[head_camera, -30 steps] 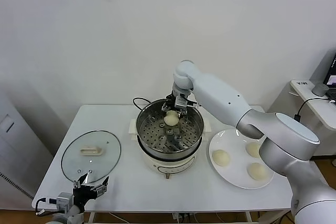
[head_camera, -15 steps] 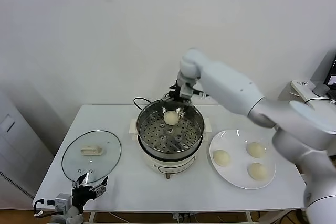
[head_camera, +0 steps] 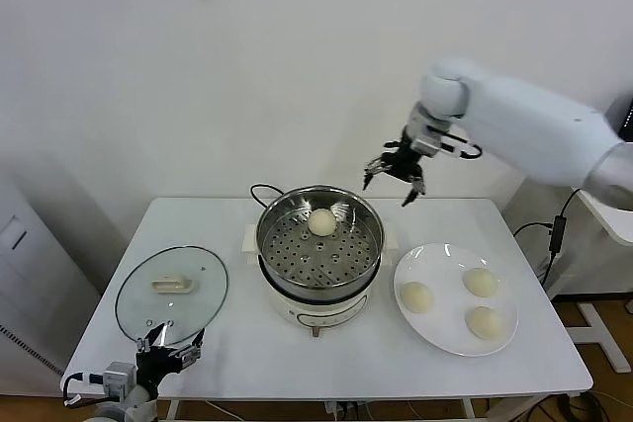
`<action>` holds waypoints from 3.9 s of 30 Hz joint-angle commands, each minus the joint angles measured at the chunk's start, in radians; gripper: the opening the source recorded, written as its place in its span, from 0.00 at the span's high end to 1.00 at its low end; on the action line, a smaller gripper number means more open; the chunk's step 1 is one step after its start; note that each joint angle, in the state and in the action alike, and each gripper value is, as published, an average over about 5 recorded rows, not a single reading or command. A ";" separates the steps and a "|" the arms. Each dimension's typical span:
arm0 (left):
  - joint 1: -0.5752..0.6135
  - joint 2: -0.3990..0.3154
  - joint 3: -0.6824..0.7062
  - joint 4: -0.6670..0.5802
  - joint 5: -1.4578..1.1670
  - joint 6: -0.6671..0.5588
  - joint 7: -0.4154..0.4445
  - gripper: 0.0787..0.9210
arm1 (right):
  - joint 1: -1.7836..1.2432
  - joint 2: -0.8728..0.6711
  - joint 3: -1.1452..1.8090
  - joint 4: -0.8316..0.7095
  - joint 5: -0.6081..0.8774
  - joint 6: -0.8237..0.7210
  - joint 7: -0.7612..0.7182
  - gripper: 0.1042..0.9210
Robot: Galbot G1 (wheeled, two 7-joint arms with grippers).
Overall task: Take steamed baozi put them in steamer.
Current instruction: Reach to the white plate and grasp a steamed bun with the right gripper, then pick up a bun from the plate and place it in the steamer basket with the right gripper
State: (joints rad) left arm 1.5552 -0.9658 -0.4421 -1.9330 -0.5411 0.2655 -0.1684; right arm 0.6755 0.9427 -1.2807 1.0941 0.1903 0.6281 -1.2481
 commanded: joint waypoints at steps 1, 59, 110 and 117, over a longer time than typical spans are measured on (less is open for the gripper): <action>0.002 -0.004 -0.003 -0.005 0.000 0.001 -0.001 0.12 | 0.105 -0.219 -0.233 0.144 0.261 -0.660 0.007 0.12; 0.015 -0.028 -0.004 0.009 0.018 0.004 -0.003 0.12 | -0.547 -0.123 0.163 -0.025 0.010 -0.671 0.204 0.35; -0.003 -0.025 0.017 0.011 0.027 0.013 -0.008 0.12 | 0.054 0.092 -0.146 0.240 0.671 -0.962 0.369 0.56; -0.004 -0.027 0.019 0.016 0.027 0.011 -0.007 0.12 | -0.043 0.205 -0.134 0.184 0.655 -0.994 0.441 0.56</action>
State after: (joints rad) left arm 1.5513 -0.9918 -0.4239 -1.9198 -0.5142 0.2780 -0.1761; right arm 0.7217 0.9994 -1.4207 1.3177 0.8022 -0.3177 -0.9049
